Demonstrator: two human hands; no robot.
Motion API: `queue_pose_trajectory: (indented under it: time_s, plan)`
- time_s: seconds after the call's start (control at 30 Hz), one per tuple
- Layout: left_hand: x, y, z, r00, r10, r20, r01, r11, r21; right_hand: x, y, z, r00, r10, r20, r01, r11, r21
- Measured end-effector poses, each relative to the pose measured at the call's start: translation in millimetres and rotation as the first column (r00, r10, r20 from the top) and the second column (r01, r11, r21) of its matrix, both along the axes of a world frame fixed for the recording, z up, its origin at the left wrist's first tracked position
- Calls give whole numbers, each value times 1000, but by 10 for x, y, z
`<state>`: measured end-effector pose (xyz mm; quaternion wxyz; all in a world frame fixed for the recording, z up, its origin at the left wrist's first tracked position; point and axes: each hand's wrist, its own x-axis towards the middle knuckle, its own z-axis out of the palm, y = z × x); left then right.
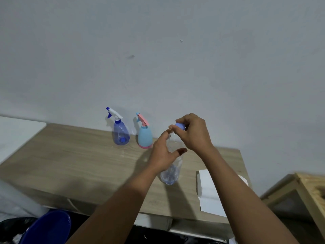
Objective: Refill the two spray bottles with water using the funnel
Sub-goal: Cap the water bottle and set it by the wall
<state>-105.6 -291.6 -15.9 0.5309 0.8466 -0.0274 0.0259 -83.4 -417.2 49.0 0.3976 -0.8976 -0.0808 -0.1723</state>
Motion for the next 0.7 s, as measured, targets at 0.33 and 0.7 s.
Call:
queue_pose_trajectory:
  time_s: [0.33,0.7]
  plan:
    - [1,38,40,1000,6,3,-6,999,-42,-28,-52,65,996,89,-22,-91,986,-142]
    - [5,246,-182,985,-161,-70,152,982,-111,-324,-35,-403,1000,5,30,-16,927,376]
